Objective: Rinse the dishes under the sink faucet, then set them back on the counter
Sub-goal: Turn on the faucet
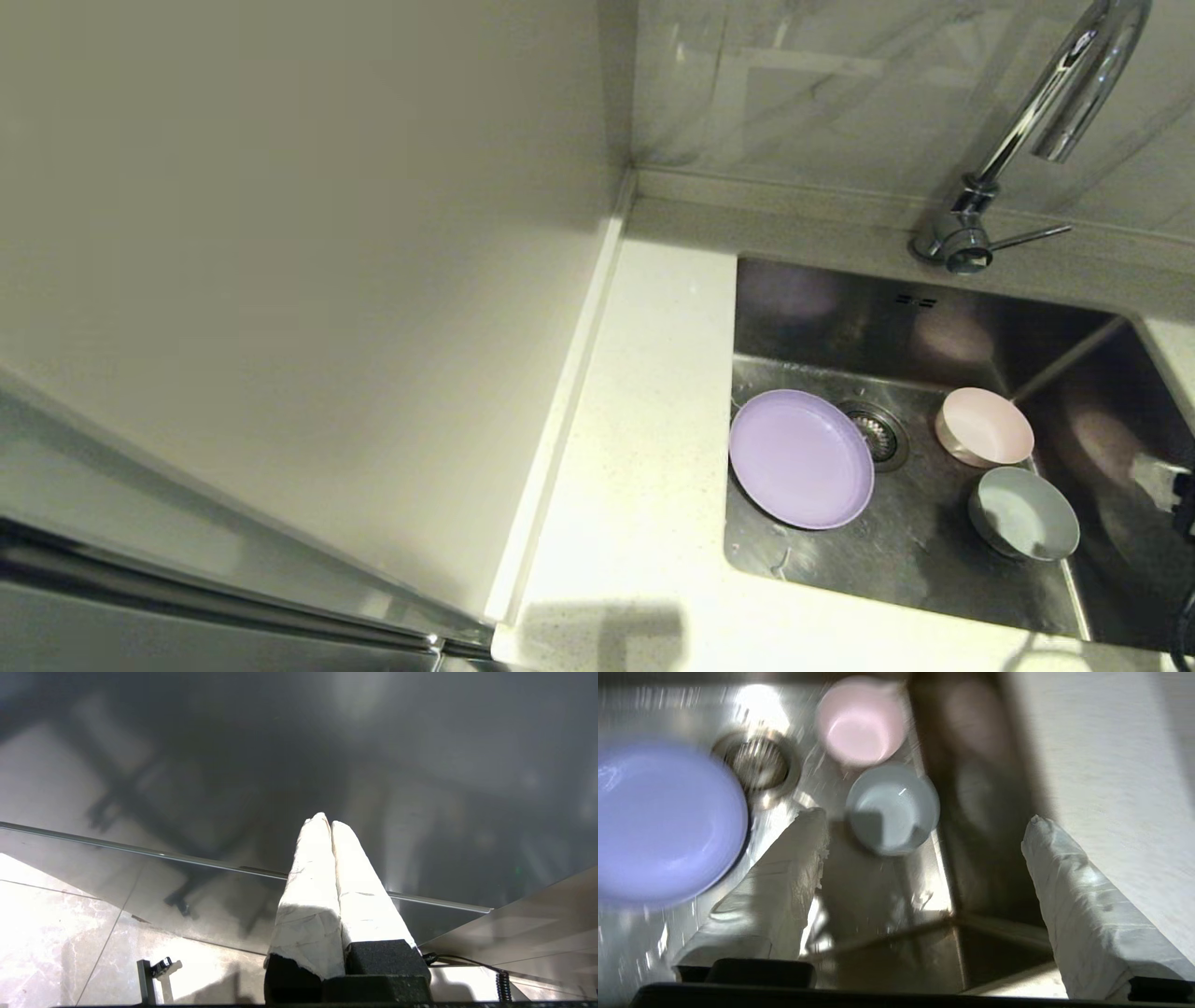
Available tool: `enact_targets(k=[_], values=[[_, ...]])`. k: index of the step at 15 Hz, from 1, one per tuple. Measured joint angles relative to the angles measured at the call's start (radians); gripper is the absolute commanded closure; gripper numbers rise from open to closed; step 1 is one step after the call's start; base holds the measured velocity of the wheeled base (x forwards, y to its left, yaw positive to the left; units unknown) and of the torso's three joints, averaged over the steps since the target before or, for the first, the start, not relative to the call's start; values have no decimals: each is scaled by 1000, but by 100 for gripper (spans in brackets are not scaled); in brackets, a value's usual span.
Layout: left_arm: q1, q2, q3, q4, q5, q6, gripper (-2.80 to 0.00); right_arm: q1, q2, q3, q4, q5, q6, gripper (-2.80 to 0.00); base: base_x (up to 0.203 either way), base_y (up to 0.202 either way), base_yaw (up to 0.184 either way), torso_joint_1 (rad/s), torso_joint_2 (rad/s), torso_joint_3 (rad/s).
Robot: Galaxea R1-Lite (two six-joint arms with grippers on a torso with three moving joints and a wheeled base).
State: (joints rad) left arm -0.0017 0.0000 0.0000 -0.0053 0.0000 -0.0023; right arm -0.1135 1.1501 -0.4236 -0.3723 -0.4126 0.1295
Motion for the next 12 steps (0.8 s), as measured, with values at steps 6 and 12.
enact_targets(k=[6, 12], values=[[0, 0, 0, 0, 0, 0, 0, -148, -38, -93, -2, -12, 36, -280, 0, 0, 0, 0, 0, 0], [0, 0, 0, 0, 0, 0, 0, -275, 42, -291, 134, 94, -18, -280, 0, 0, 0, 0, 0, 0]])
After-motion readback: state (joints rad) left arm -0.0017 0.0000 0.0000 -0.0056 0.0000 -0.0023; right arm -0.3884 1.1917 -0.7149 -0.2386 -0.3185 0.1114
